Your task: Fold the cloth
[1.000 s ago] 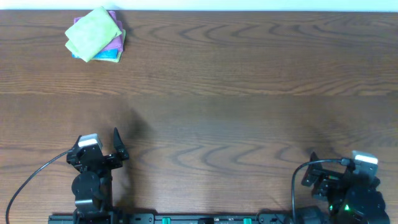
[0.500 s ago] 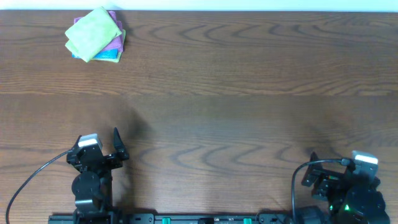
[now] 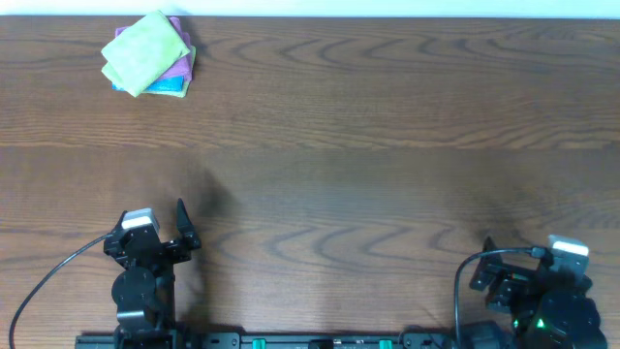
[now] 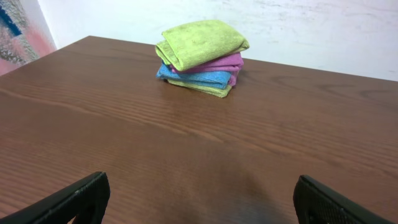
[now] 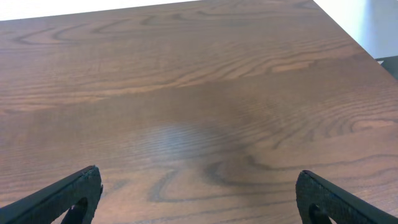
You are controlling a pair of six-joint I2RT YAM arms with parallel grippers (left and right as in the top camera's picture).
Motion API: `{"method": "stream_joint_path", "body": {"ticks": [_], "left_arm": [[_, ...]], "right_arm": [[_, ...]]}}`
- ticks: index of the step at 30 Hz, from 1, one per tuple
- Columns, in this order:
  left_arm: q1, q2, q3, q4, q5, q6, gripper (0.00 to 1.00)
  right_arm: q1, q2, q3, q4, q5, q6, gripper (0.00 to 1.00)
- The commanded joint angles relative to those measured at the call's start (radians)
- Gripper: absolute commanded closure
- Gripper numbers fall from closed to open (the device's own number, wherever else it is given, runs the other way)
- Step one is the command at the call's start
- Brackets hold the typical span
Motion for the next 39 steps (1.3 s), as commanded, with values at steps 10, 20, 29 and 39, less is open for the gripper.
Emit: {"method": "stream_joint_path", "body": {"ticks": [10, 20, 29, 39], "left_arm": [[-0.004, -0.01, -0.031, -0.002, -0.01, 0.0, 0.05], [-0.004, -0.01, -0.031, -0.002, -0.011, 0.0, 0.04], [-0.004, -0.01, -0.031, -0.002, -0.01, 0.0, 0.04], [-0.004, -0.01, -0.031, -0.002, -0.01, 0.0, 0.04]], "right_arm": [[-0.005, 0.0, -0.002, -0.001, 0.013, 0.008, 0.01], [-0.007, -0.014, -0.004, 0.016, 0.051, -0.058, 0.01], [-0.072, -0.233, -0.174, 0.224, -0.209, -0.373, 0.01], [-0.121, -0.235, -0.43, 0.444, -0.265, -0.378, 0.01]]}}
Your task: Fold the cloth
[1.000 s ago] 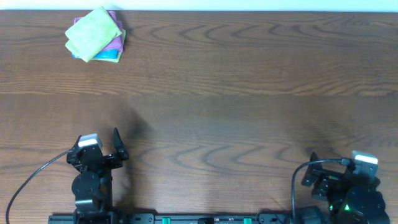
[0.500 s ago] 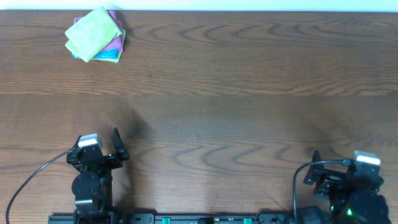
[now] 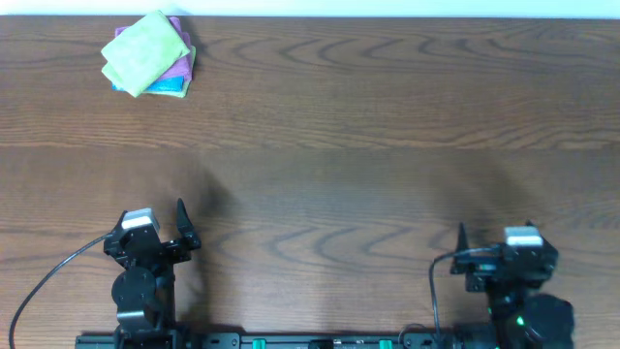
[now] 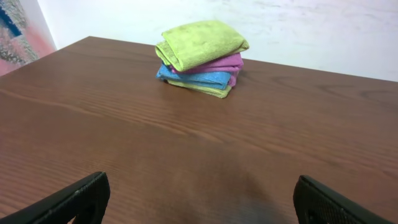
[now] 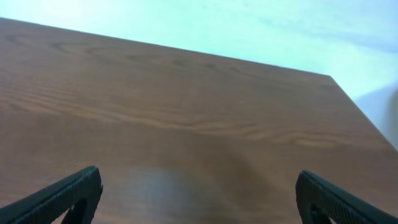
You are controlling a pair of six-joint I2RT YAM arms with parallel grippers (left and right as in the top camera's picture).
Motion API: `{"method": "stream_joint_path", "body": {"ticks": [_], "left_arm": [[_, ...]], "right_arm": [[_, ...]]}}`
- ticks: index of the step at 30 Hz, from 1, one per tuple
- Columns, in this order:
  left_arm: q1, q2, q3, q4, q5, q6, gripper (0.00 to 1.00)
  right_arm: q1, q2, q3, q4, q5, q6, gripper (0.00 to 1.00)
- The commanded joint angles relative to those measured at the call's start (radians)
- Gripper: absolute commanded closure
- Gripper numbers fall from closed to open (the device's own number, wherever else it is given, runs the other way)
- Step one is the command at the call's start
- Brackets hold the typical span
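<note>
A stack of folded cloths (image 3: 148, 55) lies at the table's far left corner, a lime green one (image 4: 200, 42) on top, with pink, blue and another green one beneath. My left gripper (image 4: 199, 199) stands open near the front edge, far from the stack, nothing between its fingers (image 4: 68, 199). My right gripper (image 5: 198, 198) stands open at the front right over bare wood. In the overhead view the left arm (image 3: 145, 254) and right arm (image 3: 513, 267) sit at the near edge.
The brown wooden table (image 3: 368, 145) runs wide between the arms and the stack. Its far edge meets a white wall (image 4: 298, 25). The table's right far corner (image 5: 329, 78) shows in the right wrist view. Black cables (image 3: 39, 286) trail by the left arm's base.
The right arm has turned and shifted left at the front edge; its camera now faces the far right corner. The left arm and the cloth stack have not moved.
</note>
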Motion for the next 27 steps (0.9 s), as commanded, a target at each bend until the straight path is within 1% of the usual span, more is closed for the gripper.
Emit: {"method": "stream_joint_path", "body": {"ticks": [1, 5, 14, 27], "left_arm": [[-0.004, -0.009, -0.03, -0.005, -0.01, 0.0, 0.05], [-0.004, -0.009, -0.03, -0.004, -0.011, 0.0, 0.04], [-0.004, -0.009, -0.03, -0.004, -0.011, 0.0, 0.05], [-0.004, -0.009, -0.03, -0.004, -0.01, 0.0, 0.05]], "right_arm": [[-0.016, -0.005, -0.071, 0.042, -0.031, -0.025, 0.01], [-0.025, -0.005, -0.146, 0.098, -0.034, -0.026, 0.01], [-0.035, -0.005, -0.264, 0.137, -0.035, -0.025, 0.01], [-0.036, -0.006, -0.263, 0.136, -0.033, -0.026, 0.01]]}}
